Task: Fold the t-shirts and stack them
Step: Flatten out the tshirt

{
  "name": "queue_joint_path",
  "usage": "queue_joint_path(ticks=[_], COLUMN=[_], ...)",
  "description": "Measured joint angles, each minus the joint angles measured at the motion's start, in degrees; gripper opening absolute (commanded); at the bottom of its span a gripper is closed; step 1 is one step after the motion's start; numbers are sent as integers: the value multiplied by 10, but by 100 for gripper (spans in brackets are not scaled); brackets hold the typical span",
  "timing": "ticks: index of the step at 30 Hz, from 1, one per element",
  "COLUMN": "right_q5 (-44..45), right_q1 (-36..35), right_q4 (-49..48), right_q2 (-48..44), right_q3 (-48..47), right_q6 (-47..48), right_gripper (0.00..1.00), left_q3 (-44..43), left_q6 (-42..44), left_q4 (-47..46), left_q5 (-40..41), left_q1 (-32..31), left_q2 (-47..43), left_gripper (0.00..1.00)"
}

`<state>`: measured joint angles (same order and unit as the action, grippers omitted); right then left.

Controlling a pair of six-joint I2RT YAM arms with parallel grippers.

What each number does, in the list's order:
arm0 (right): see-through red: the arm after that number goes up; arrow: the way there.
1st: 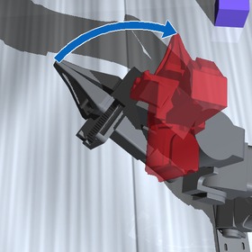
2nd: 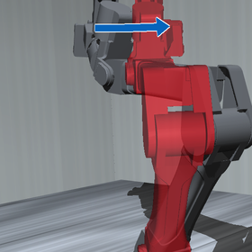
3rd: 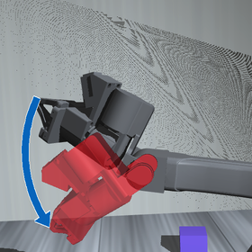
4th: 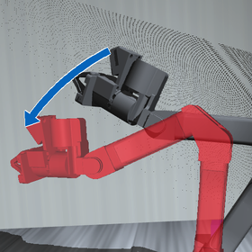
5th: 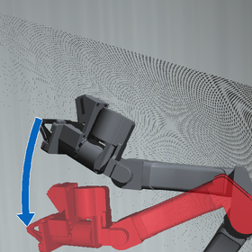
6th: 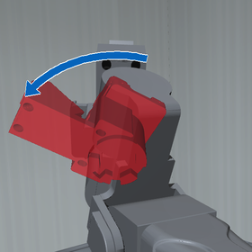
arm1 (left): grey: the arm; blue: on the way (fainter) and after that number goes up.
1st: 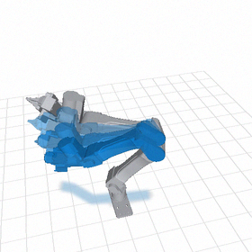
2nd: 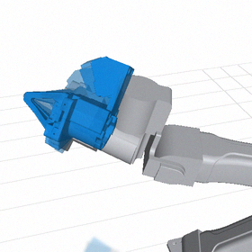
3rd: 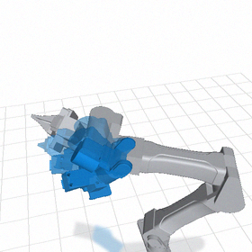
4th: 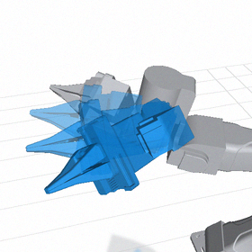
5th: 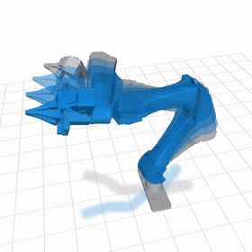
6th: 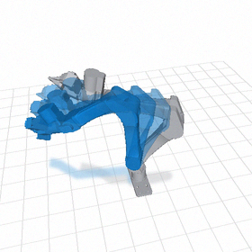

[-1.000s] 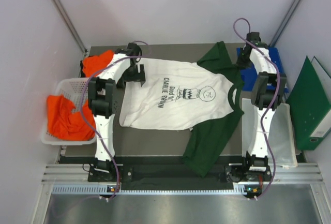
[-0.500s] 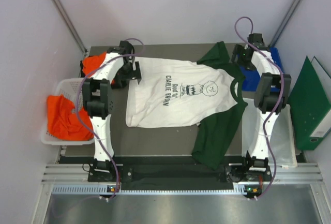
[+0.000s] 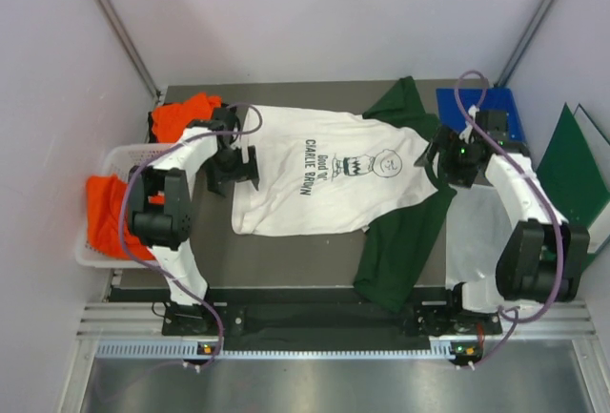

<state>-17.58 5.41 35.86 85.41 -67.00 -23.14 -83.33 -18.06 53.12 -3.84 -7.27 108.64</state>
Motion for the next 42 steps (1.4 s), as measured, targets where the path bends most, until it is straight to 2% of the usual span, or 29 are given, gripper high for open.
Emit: queue_joint_path(ticks=[6, 8, 15, 19, 24, 28, 36, 42], right_q5=[-62, -76, -114, -130, -129, -113, -89, -95], right_q1=[0, 0, 0, 0, 0, 0, -2, -9], right_q4=[54, 82, 165, 216, 246, 249, 261, 261], right_q2=[-166, -211, -381, -437, -456, -446, -375, -360], right_q3=[179, 211, 310, 367, 426, 431, 429, 430], right_q6=[-16, -26, -63, -73, -58, -35, 11, 15], right_gripper=[100, 99, 70, 68, 70, 73, 74, 64], left_q3=[112, 135, 234, 293, 315, 315, 312, 290], left_q6=[-19, -27, -51, -62, -74, -76, -78, -78], left_q4=[-26, -30, -65, -70, -72, -83, -107, -118], left_q5=[-28, -35, -62, -72, -77, -75, -67, -64], left_q1=[0, 0, 0, 0, 0, -1, -1, -3], left_q2=[-80, -101, -178, -221, -242, -233, -186, -155], left_gripper=[99, 99, 96, 94, 93, 92, 84, 78])
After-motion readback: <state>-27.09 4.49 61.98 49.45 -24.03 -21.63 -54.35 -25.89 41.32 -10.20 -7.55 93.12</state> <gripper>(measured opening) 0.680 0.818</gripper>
